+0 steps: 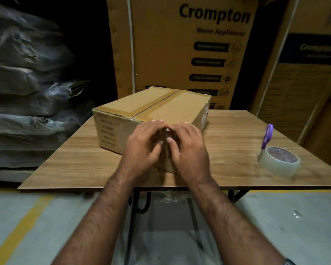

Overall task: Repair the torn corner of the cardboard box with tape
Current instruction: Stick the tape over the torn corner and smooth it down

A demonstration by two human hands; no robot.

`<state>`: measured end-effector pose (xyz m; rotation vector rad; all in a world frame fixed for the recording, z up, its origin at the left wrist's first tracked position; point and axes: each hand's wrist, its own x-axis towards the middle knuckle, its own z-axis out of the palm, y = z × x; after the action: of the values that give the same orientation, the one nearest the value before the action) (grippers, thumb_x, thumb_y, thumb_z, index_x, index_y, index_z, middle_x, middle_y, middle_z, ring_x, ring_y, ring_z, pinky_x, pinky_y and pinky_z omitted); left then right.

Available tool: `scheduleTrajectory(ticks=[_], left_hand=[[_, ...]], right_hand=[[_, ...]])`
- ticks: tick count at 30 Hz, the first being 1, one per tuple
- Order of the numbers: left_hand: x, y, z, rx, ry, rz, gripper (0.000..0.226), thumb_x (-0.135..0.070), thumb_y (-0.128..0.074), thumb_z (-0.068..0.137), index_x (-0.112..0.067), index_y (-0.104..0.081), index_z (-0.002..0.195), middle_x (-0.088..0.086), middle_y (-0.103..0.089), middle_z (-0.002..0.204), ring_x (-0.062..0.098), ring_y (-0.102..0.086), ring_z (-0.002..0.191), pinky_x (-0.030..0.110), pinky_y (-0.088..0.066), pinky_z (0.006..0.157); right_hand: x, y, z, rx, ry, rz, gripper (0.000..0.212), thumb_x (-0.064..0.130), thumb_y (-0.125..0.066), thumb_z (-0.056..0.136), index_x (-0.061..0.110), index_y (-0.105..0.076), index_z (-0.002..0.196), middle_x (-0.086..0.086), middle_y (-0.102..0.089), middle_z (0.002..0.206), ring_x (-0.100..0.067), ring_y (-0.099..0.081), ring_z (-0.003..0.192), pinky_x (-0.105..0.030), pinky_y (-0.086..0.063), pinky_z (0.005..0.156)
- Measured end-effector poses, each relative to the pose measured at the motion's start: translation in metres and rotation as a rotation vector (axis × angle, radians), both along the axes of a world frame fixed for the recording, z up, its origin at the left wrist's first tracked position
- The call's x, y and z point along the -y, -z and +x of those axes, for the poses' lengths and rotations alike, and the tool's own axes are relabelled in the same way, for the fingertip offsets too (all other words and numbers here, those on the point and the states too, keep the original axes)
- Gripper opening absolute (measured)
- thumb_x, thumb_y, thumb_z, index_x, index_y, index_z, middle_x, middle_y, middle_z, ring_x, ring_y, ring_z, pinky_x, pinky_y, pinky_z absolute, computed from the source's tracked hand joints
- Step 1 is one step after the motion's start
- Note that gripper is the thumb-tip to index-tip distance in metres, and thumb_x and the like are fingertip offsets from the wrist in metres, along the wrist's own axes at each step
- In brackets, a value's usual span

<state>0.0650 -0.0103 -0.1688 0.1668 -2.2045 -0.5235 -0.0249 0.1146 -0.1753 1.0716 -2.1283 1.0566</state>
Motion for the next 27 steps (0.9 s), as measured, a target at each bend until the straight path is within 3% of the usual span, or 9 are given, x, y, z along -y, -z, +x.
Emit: scheduleTrajectory(ticks=[2,12,18,22,27], left_hand=[[0.0,0.0,-0.003,0.022,-0.024,-0.016,0.052,-0.01,-0.072,0.087,-0.018,-0.063,0.137,0.0,-0.062,0.143,0.019,-0.05,0.138,0.048,-0.041,0.116],[0.005,-0.01,-0.003,0.064,-0.316,-0.029,0.048,-0.033,-0.073,0.089,-0.031,-0.061,0.136,-0.005,-0.05,0.153,0.019,-0.038,0.146,0.059,-0.028,0.118],[-0.006,-0.013,-0.017,0.039,-0.321,-0.082,0.042,-0.022,-0.078,0.085,-0.025,-0.068,0.126,0.002,-0.063,0.125,0.024,-0.053,0.124,0.048,-0.036,0.107],[-0.013,-0.015,-0.028,0.031,-0.314,-0.123,0.04,-0.016,-0.079,0.084,-0.023,-0.071,0.123,0.005,-0.064,0.119,0.026,-0.054,0.118,0.047,-0.039,0.101],[-0.012,-0.01,-0.033,-0.01,-0.309,-0.144,0.04,-0.016,-0.078,0.085,-0.023,-0.071,0.124,0.005,-0.064,0.119,0.027,-0.054,0.117,0.049,-0.042,0.098]], right_hand=[[-0.004,-0.002,-0.005,-0.009,-0.002,0.017,0.04,0.025,-0.069,0.095,0.024,-0.064,0.134,0.003,-0.064,0.136,-0.017,-0.049,0.133,-0.034,-0.047,0.11],[-0.062,-0.006,-0.047,0.049,0.057,0.058,0.04,0.024,-0.07,0.094,0.027,-0.062,0.133,0.007,-0.062,0.139,-0.017,-0.046,0.139,-0.029,-0.03,0.112],[-0.084,-0.01,-0.072,0.126,0.095,-0.017,0.04,0.014,-0.068,0.094,0.027,-0.062,0.131,0.003,-0.058,0.146,-0.002,-0.037,0.133,-0.036,-0.034,0.115],[-0.09,-0.015,-0.082,0.163,0.09,-0.039,0.04,0.012,-0.067,0.093,0.026,-0.062,0.131,0.002,-0.057,0.146,-0.007,-0.04,0.138,-0.052,-0.047,0.112],[-0.091,-0.014,-0.091,0.141,0.109,0.002,0.041,0.014,-0.068,0.094,0.029,-0.061,0.132,0.005,-0.055,0.148,-0.015,-0.043,0.142,-0.048,-0.04,0.117]])
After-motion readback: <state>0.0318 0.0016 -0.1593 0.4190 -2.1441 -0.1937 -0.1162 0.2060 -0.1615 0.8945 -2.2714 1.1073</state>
